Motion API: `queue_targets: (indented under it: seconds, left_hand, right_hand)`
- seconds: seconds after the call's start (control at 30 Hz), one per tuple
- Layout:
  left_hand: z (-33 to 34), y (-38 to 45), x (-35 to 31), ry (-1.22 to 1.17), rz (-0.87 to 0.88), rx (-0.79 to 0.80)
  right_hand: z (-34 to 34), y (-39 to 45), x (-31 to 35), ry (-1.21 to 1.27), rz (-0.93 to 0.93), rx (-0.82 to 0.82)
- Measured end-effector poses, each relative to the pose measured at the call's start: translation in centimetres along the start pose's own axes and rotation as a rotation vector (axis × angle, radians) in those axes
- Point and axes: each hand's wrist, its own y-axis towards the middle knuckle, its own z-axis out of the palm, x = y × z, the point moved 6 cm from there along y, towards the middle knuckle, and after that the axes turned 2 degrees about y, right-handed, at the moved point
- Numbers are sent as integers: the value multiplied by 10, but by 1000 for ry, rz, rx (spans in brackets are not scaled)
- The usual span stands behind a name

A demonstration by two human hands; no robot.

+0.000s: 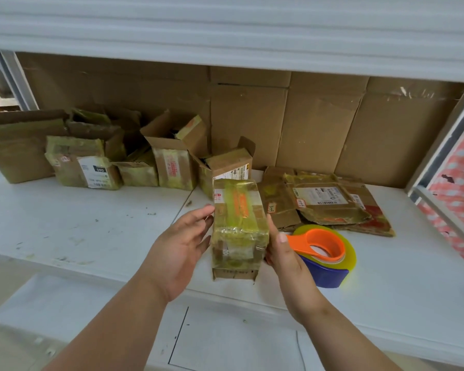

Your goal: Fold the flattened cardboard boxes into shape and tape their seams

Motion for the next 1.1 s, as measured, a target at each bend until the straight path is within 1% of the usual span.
queue_targets:
  seconds: [0.2, 0.3, 0.4, 0.5, 0.57, 0.6, 0.7, 0.77, 0.83, 0.9, 0.97, 1.1]
  left_hand:
    - [-7, -11, -2, 480, 88, 111]
    - [-7, -12, -9, 686, 157, 35]
    - [0, -13, -15, 825, 304, -53]
    - [2, -13, -18, 871, 440, -152]
    - [4, -13, -20, 950, 534, -206]
    - [5, -13, -20, 970, 537, -227]
    - [7, -14, -18, 951, 474, -258]
    - [9, -16, -18, 925, 453, -237]
    - [9, -15, -18, 901, 399, -178]
    - [11, -13, -18, 893, 350, -83]
    - [12, -11, -19, 881, 332, -10]
    - [8, -8, -20, 885, 357, 17]
  right_hand:
    - [-5, 0, 9, -199, -131, -9]
    - [-6, 1, 5, -313, -171, -47]
    - [-4, 1, 7, -524, -211, -110]
    - [-2, -1, 16, -547, -258, -167]
    - [0, 1, 19, -540, -261, -185]
    - [2, 3, 19, -546, -259, -185]
    - [5, 4, 19, -522, -260, -138]
    - [3, 3, 17, -450, -252, -64]
    - [-2, 3, 14, -384, -264, -23]
    - [-9, 3, 13, -338, -270, -55]
    - [-12, 3, 12, -388, -306, -101]
    - [-13, 5, 8, -463, -293, -136]
